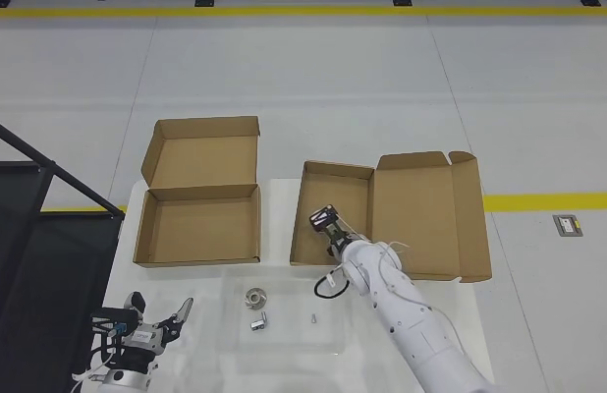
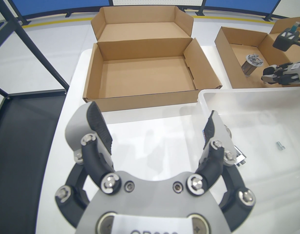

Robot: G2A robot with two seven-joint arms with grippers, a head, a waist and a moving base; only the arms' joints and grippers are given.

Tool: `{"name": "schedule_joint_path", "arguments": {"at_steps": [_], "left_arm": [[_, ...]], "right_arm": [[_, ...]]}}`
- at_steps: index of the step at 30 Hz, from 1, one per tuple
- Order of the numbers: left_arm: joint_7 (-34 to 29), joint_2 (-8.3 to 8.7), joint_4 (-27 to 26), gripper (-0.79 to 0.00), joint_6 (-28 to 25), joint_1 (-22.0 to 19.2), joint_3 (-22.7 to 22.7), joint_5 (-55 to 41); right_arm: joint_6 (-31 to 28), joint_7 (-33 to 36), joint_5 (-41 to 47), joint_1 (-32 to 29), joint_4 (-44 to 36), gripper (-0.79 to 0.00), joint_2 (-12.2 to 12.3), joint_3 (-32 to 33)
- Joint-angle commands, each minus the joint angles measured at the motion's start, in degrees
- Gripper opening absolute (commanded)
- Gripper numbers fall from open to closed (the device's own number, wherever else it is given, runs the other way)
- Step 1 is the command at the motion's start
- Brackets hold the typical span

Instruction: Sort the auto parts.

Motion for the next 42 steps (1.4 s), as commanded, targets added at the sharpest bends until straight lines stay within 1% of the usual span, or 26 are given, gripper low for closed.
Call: {"name": "schedule_joint_path", "arguments": {"at_steps": [1, 2, 4, 6, 10, 14, 18, 20, 21, 22, 24, 27, 33, 37, 42], "left_arm": [[0.0, 0.00, 0.0, 0.000, 0.0, 0.0, 0.0, 0.0], [0.0, 0.00, 0.0, 0.000, 0.0, 0.0, 0.0, 0.0], [0.0, 0.00, 0.0, 0.000, 0.0, 0.0, 0.0, 0.0], [0.0, 0.00, 0.0, 0.000, 0.0, 0.0, 0.0, 0.0], [0.0, 0.00, 0.0, 0.000, 0.0, 0.0, 0.0, 0.0], [0.0, 0.00, 0.0, 0.000, 0.0, 0.0, 0.0, 0.0], [0.0, 0.00, 0.0, 0.000, 0.0, 0.0, 0.0, 0.0], [0.0, 0.00, 0.0, 0.000, 0.0, 0.0, 0.0, 0.0], [0.0, 0.00, 0.0, 0.000, 0.0, 0.0, 0.0, 0.0], [0.0, 0.00, 0.0, 0.000, 0.0, 0.0, 0.0, 0.0], [0.0, 0.00, 0.0, 0.000, 0.0, 0.0, 0.0, 0.0], [0.0, 0.00, 0.0, 0.000, 0.0, 0.0, 0.0, 0.0], [0.0, 0.00, 0.0, 0.000, 0.0, 0.0, 0.0, 0.0], [0.0, 0.00, 0.0, 0.000, 0.0, 0.0, 0.0, 0.0], [0.0, 0.00, 0.0, 0.000, 0.0, 0.0, 0.0, 0.0]], "right_arm": [[0.4, -0.6, 0.2, 0.4, 1.0, -0.585, -0.1, 0.1], [0.5, -0.9, 0.2, 0.5, 1.3, -0.576, -0.1, 0.1], [0.8, -1.6, 0.1, 0.5, 1.6, -0.588, -0.1, 0.1], [1.2, -2.0, 0.0, 0.5, 1.6, -0.582, -0.1, 0.3], [2.6, -2.2, -0.5, -0.6, -0.3, -0.597, 0.1, 0.7], [2.8, -2.2, -0.9, -2.8, -4.9, -0.603, 0.7, 1.9], [2.0, -0.5, -2.2, -6.5, -12.2, -0.588, 1.6, 3.4], [-0.4, 0.2, -1.4, -8.7, -16.7, -0.554, 2.0, 4.4], [-2.0, -0.1, -0.7, -9.9, -19.0, -0.514, 2.3, 5.3], [-3.4, 0.2, -0.5, -11.1, -21.0, -0.502, 2.7, 6.2], [-6.3, 0.7, 0.2, -13.4, -25.1, -0.511, 3.3, 7.7], [-10.5, 1.7, 1.5, -16.8, -30.8, -0.496, 4.1, 9.6], [-16.7, 3.2, 3.6, -23.9, -41.7, -0.508, 5.1, 10.4], [-19.5, 4.3, 4.0, -28.9, -47.9, -0.502, 5.7, 10.1], [-20.6, 7.9, 2.4, -34.0, -54.2, -0.471, 6.3, 8.4]]}}
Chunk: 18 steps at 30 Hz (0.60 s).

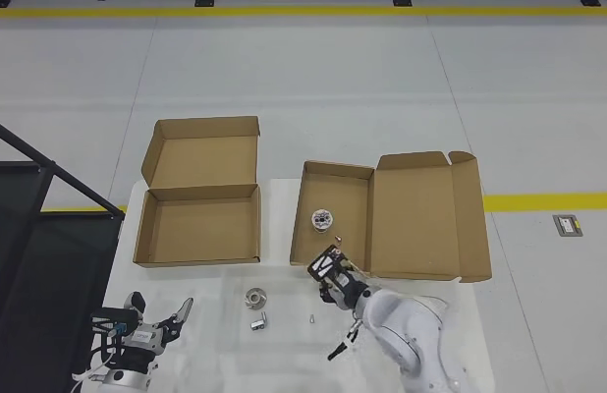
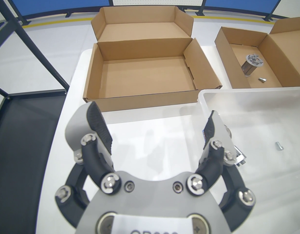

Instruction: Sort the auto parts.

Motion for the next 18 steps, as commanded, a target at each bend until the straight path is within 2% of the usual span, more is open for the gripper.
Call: {"name": "schedule_joint_path", "arguments": {"at_steps": [1, 5, 8, 10, 11, 18], "left_arm": [[0.0, 0.00, 0.0, 0.000, 0.0, 0.0, 0.0, 0.0], [0.0, 0.00, 0.0, 0.000, 0.0, 0.0, 0.0, 0.0], [0.0, 0.00, 0.0, 0.000, 0.0, 0.0, 0.0, 0.0], [0.0, 0.00, 0.0, 0.000, 0.0, 0.0, 0.0, 0.0], [0.0, 0.00, 0.0, 0.000, 0.0, 0.0, 0.0, 0.0], [0.0, 0.00, 0.0, 0.000, 0.0, 0.0, 0.0, 0.0]], "right_arm": [[-0.4, 2.3, -0.4, -1.7, -2.0, -0.459, 0.2, -1.0], [-1.2, 7.8, -0.3, -3.7, -3.9, -0.443, 0.3, -3.5], [-0.6, 12.8, 0.8, -3.0, -2.3, -0.382, 0.2, -5.2], [-0.6, 16.0, 2.3, -2.0, -0.1, -0.108, 0.0, -7.0], [-0.6, 17.2, 2.9, -1.1, 1.1, 0.000, -0.1, -7.8], [-0.6, 16.1, 5.4, 0.9, 3.4, 0.000, -0.4, -8.7]]}}
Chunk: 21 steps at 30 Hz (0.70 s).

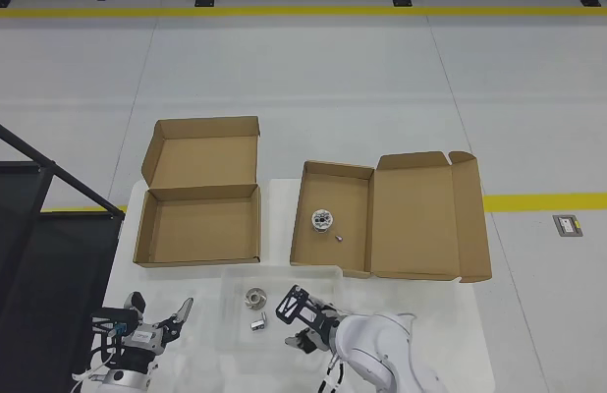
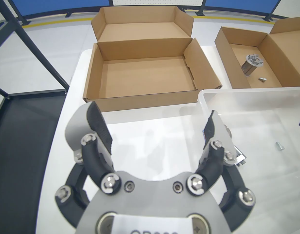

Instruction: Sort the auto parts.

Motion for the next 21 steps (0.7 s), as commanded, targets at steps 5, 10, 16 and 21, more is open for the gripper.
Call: {"name": "schedule_joint_path", "arguments": {"at_steps": [5, 10, 16, 21], "left_arm": [[0.0, 0.00, 0.0, 0.000, 0.0, 0.0, 0.0, 0.0], [0.0, 0.00, 0.0, 0.000, 0.0, 0.0, 0.0, 0.0], [0.0, 0.00, 0.0, 0.000, 0.0, 0.0, 0.0, 0.0], [0.0, 0.00, 0.0, 0.000, 0.0, 0.0, 0.0, 0.0]], "right_arm": [[0.0, 0.1, -0.1, 0.0, 0.0, 0.000, 0.0, 0.0], [-1.1, -3.1, -0.3, -0.5, -0.3, 0.000, 0.2, -0.2], [12.3, -1.2, -2.6, -0.1, -0.4, 0.000, -0.5, -1.9], [21.7, 3.9, -4.4, 2.8, 2.6, -0.080, -1.7, -5.8]]}}
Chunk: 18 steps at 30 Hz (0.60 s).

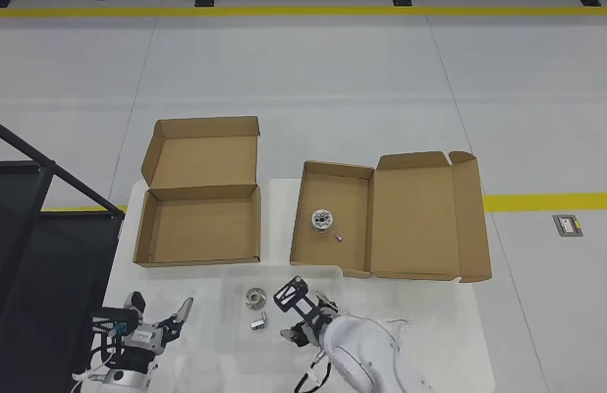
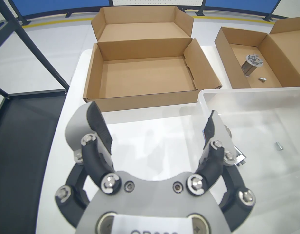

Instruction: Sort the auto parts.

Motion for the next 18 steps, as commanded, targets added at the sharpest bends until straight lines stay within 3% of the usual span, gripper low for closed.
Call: {"name": "schedule_joint_path", "arguments": {"at_steps": [1, 3, 5, 11, 18], "left_arm": [[0.0, 0.00, 0.0, 0.000, 0.0, 0.0, 0.0, 0.0], [0.0, 0.00, 0.0, 0.000, 0.0, 0.0, 0.0, 0.0], [0.0, 0.00, 0.0, 0.000, 0.0, 0.0, 0.0, 0.0], [0.0, 0.00, 0.0, 0.000, 0.0, 0.0, 0.0, 0.0], [0.0, 0.00, 0.0, 0.000, 0.0, 0.0, 0.0, 0.0]], "right_arm": [[5.0, 2.5, -1.2, 1.7, 2.0, -0.105, -0.6, -1.7], [7.7, 4.5, -1.0, 3.4, 4.3, -0.172, -1.3, -3.3], [9.9, 5.9, -0.1, 5.2, 6.6, -0.175, -1.9, -4.3], [17.2, 10.1, 0.5, 9.8, 13.7, -0.403, -3.4, -5.1], [19.8, 11.9, 3.0, 12.7, 18.1, -0.468, -4.7, -5.6]]}}
